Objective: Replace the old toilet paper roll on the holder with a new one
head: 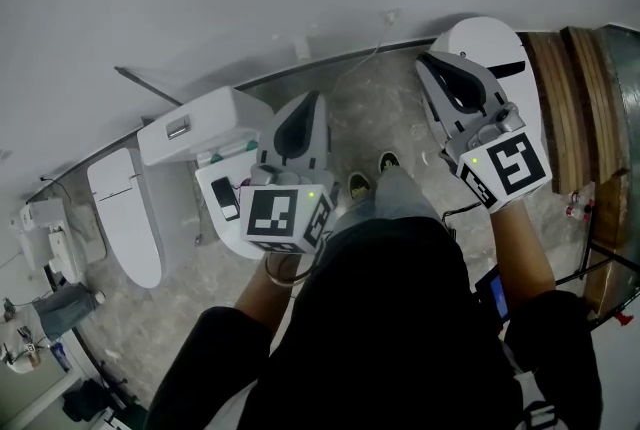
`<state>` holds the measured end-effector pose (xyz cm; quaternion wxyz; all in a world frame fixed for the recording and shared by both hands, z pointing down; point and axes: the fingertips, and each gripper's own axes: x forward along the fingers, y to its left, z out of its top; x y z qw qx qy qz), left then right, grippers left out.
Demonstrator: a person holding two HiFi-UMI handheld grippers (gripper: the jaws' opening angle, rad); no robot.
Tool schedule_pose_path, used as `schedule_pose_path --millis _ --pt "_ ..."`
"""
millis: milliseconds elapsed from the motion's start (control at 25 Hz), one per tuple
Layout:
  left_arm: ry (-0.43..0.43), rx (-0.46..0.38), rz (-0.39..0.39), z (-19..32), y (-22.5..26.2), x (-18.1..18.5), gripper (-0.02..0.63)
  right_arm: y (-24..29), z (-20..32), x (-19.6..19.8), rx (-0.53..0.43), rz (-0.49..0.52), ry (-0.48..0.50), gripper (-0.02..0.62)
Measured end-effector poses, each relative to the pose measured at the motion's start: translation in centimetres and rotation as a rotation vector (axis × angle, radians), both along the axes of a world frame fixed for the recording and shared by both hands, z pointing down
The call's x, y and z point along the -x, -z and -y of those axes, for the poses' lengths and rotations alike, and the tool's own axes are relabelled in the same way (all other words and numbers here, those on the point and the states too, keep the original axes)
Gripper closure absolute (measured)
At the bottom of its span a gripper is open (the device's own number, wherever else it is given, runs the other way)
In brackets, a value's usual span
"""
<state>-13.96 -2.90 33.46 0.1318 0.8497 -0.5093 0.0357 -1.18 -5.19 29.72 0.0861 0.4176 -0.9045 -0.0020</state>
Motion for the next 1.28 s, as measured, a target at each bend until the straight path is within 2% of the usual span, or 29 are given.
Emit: schedule_pose_path --millis 440,880,1280 --pt "0.022 -0.007 -0.007 2.9 0.2 -0.8 0.583 0.4 3.5 -4.1 -0.002 -0.002 -0.026 0.574" --pt "0.053 -0.007 0.012 9.4 0.3 -2.4 0.583 -0.9 9.7 -6.9 0.009 0.006 -0.04 0.574" --pt "0.09 -0.004 0.043 15.2 0.7 -3.7 0.583 -0.9 16.3 -7.9 0.003 0.005 -0.005 0.574"
